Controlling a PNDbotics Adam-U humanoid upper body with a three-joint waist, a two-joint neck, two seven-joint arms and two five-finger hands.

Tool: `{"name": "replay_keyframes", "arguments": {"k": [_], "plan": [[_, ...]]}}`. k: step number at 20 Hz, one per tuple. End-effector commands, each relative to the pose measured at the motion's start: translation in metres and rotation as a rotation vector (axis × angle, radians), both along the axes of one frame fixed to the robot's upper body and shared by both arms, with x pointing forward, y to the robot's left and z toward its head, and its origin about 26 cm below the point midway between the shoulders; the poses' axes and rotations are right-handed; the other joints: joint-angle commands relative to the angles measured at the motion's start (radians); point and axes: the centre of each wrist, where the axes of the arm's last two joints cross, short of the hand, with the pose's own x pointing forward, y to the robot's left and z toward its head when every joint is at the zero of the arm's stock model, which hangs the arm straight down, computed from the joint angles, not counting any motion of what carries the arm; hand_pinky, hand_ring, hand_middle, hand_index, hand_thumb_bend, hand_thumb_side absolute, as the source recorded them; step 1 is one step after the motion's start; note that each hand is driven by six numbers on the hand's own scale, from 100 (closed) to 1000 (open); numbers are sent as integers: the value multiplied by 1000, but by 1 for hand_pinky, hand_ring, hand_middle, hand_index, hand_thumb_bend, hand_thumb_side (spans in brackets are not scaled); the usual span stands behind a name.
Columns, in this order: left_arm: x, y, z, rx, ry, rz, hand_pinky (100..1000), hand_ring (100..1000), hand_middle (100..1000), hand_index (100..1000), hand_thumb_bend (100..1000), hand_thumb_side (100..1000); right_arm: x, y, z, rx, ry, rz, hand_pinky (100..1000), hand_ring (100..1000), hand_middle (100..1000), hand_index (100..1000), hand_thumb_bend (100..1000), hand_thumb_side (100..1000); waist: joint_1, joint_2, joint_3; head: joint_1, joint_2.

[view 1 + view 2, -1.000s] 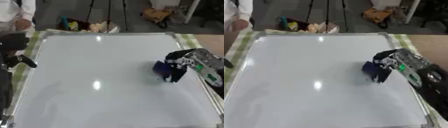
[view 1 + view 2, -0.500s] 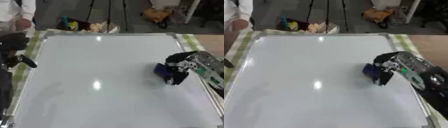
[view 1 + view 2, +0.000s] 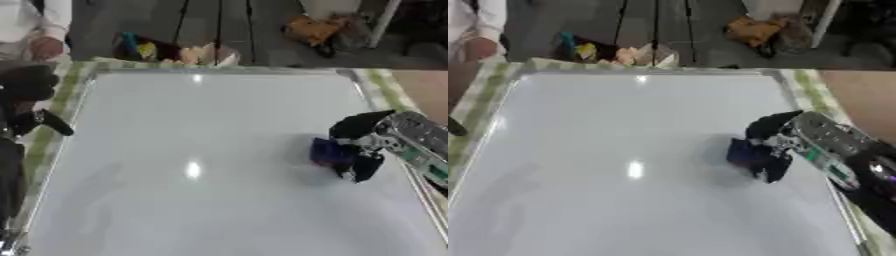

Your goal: Wipe the whiteboard clean with a brush.

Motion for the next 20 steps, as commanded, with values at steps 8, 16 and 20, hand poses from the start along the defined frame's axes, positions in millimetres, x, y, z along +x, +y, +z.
{"name": "replay_keyframes", "arguments": {"k": [8,16,20], "plan": [[-3,0,8,11,-31,-5,420,803,754,688,100,961,-13,13,3,29,-17,9,293,503,234,201,100,374,5,-12,-2,-7,-7],[-3,1,8,15,-33,6,420,803,755,688,100,962,-17,-7,-5,-10,6,-38,302,507,238,204,100,374,8,-8,-10,-7,-8],[-3,1,8,16,-35,8,419,803,755,688,100,961,-20,-15,-11,-21,28,-55,305,508,240,205,100,373,10,-5,-11,-6,-7]]}}
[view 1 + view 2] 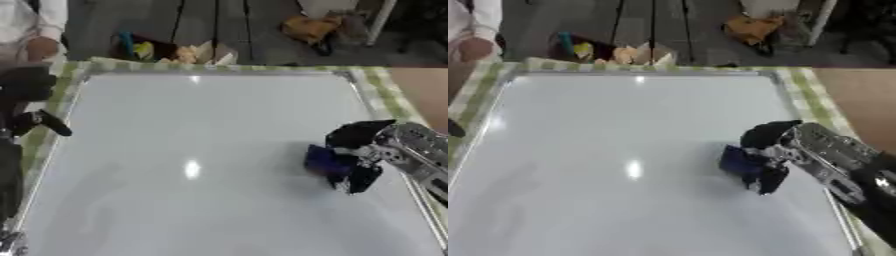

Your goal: Wipe the whiteboard clean with a brush.

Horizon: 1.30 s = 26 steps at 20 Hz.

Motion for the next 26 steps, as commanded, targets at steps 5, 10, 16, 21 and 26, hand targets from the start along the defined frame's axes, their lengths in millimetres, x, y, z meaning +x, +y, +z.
{"name": "replay_keyframes", "arguments": {"k": [5,10,16,21,26], "plan": [[-3,1,7,11,-32,2,419,804,755,688,100,961,-2,-24,-12,-69,59,-53,312,507,241,207,100,369,6,-9,-4,-2,-5],[-3,1,7,12,-30,2,419,804,756,688,100,961,0,-30,-12,-90,69,-58,315,507,242,209,100,367,6,-11,-7,-1,-5],[-3,2,6,14,-27,2,419,805,756,689,100,962,2,-32,-8,-102,63,-51,315,506,243,209,100,365,2,-14,-11,1,-4],[-3,1,6,16,-25,1,419,805,756,689,100,961,3,-26,1,-109,36,-24,315,504,243,209,100,364,-1,-17,-11,0,-2],[-3,2,6,18,-24,-1,420,805,756,689,100,961,6,-27,0,-135,46,-13,322,507,246,211,100,360,-5,-19,-15,-1,1]]}}
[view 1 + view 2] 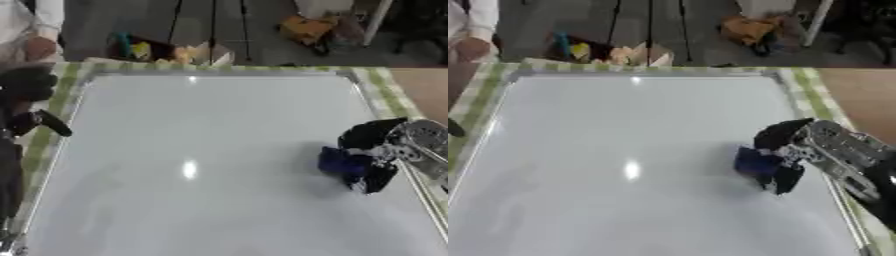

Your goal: Wipe the whiteboard clean with a brush.

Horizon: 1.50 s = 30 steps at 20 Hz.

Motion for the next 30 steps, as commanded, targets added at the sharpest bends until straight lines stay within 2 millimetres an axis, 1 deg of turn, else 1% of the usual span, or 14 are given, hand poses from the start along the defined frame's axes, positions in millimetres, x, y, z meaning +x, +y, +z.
{"name": "replay_keyframes", "arguments": {"k": [1,7,11,19,25,30], "plan": [[-3,1,6,17,-26,-2,420,805,756,689,100,961,1,-14,-3,-57,23,-33,322,507,246,211,100,360,2,-18,-4,-1,1],[-3,1,6,19,-25,-3,421,806,756,689,100,961,-1,-19,1,-66,15,-36,327,510,248,212,100,358,-3,-21,-8,3,1],[-3,1,7,19,-26,-6,421,805,756,690,100,959,-1,-15,3,-64,13,-13,319,505,242,209,100,357,-5,-24,-2,0,1],[-3,0,7,20,-27,-13,421,805,756,690,100,958,6,12,11,-41,-4,76,302,495,235,205,100,360,-7,-29,7,-11,2],[-3,0,6,19,-24,-14,421,805,756,690,100,958,13,37,16,-24,-10,155,296,492,232,204,100,363,-12,-31,12,-15,3],[-3,0,6,17,-24,-13,421,805,756,690,100,960,20,42,8,-48,18,176,303,494,235,207,100,362,-16,-31,16,-16,3]]}}
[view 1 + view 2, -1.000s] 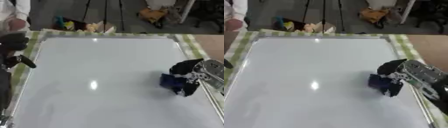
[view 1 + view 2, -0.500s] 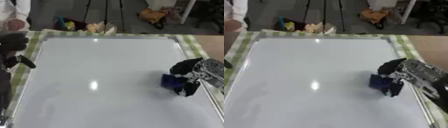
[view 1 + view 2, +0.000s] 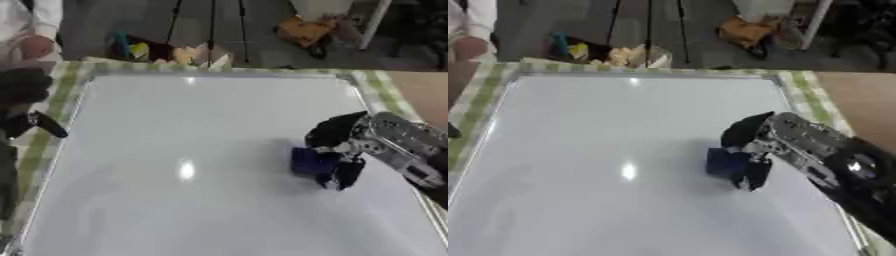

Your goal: Wipe the whiteboard clean with a brush.

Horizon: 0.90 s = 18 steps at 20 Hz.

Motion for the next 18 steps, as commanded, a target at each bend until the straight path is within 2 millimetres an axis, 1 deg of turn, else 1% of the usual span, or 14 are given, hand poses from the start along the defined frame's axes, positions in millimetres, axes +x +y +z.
{"name": "replay_keyframes", "arguments": {"k": [1,7,11,18], "plan": [[-3,0,6,11,-27,-8,421,805,756,690,100,959,4,-3,1,-22,2,-1,303,494,235,207,100,362,1,-21,2,-3,3],[-3,0,6,11,-25,-7,421,805,756,690,100,959,7,-7,-3,-34,15,-6,304,494,234,207,100,354,-1,-20,0,0,6],[-3,1,6,11,-26,-5,421,805,756,690,100,959,7,-15,-9,-42,35,-29,308,495,236,208,100,353,0,-21,-1,1,5],[-3,1,7,11,-29,-3,421,805,756,690,100,958,0,-43,-24,-60,87,-97,316,499,240,210,100,347,3,-20,-7,6,2]]}}
